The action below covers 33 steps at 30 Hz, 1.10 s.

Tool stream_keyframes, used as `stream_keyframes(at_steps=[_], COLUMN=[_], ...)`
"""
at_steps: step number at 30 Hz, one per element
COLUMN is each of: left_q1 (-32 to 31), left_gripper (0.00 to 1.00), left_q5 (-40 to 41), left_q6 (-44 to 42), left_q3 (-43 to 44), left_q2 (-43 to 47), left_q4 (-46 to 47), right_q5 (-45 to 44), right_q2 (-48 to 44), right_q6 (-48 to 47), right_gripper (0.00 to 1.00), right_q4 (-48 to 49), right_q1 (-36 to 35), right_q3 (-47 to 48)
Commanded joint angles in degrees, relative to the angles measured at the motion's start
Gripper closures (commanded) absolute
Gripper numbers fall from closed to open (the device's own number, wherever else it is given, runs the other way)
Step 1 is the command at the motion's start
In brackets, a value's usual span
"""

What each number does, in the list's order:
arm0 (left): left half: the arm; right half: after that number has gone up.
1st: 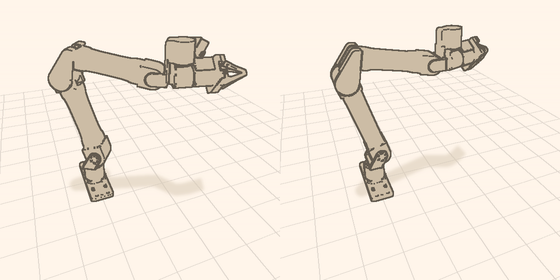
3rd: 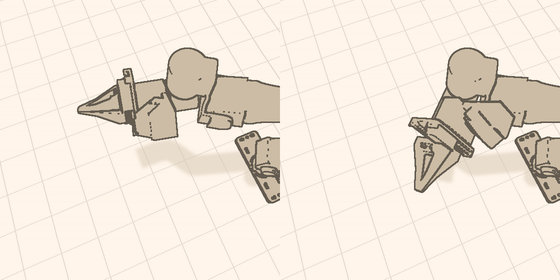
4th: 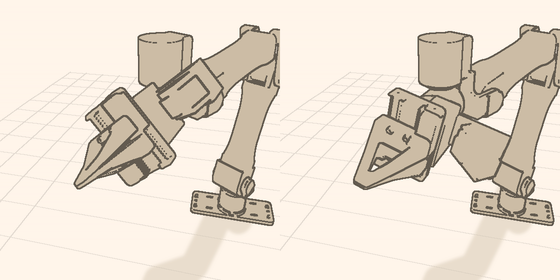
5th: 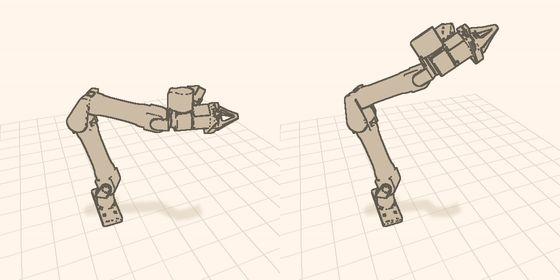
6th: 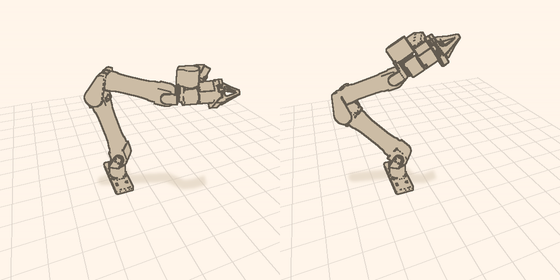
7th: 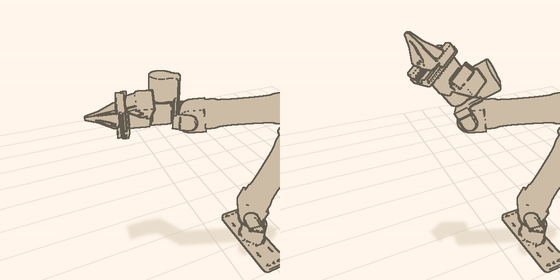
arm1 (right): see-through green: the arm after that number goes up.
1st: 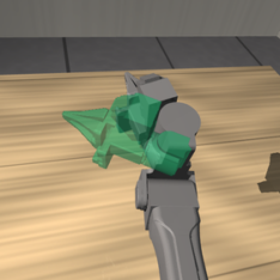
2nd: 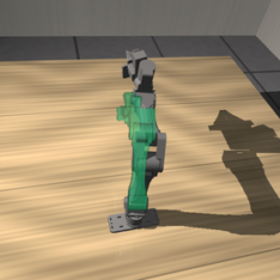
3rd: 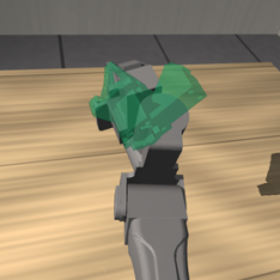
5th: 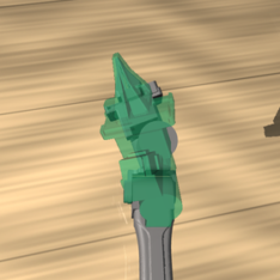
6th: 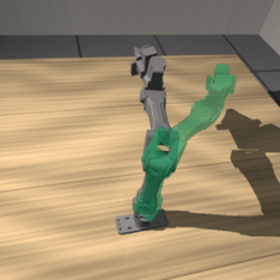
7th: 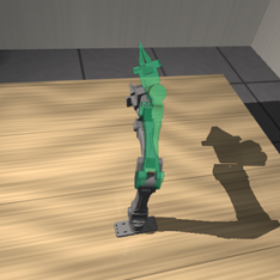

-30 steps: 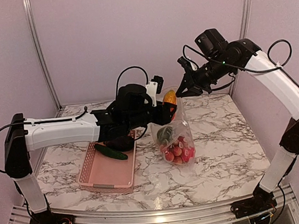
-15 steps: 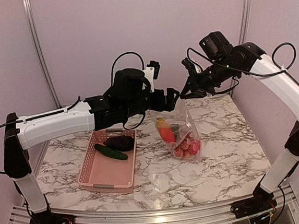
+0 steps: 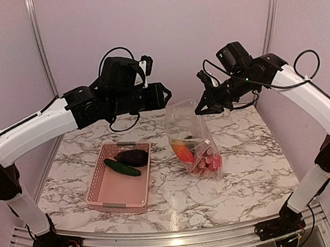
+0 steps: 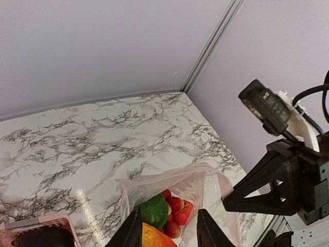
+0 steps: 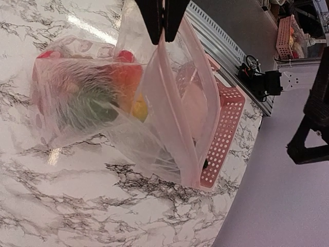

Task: Place the food in the zip-top bag and seal the zipper
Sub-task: Place the fake fruit in the zipper food storage bag, then adjust the zipper food storage bag at the center of the board.

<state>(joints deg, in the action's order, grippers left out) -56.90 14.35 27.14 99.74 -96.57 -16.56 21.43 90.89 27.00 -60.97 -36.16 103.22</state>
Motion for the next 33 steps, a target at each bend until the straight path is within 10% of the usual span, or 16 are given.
stream_keyframes(at_steps=[1, 9, 16, 33], left_q1=[1.2, 4.3, 6.6, 6.1], left_gripper=[0.63, 0.56, 1.00, 1.00], left_q5=[-5.2, -9.3, -16.6, -18.2], left_q6=[6.0, 11.3, 12.4, 15.6], left_q3=[-1.1, 2.6, 9.4, 12.2], left_q2=[-1.9, -8.2, -14.6, -12.1], left_q4=[-12.7, -17.8, -17.7, -14.3], right_q5=[0.8, 1.8, -0.7, -10.1], right_q2=[0.6, 2.0, 2.8, 5.5], right_q6=[-0.4, -0.2, -0.6, 0.3], right_gripper=[1.00, 1.00, 1.00, 0.89], right_q4=[1.6, 1.6, -1.2, -5.6], right_q1=[-0.4, -0.6, -0.6, -0.6], right_q3=[0.1, 1.9, 3.7, 7.9])
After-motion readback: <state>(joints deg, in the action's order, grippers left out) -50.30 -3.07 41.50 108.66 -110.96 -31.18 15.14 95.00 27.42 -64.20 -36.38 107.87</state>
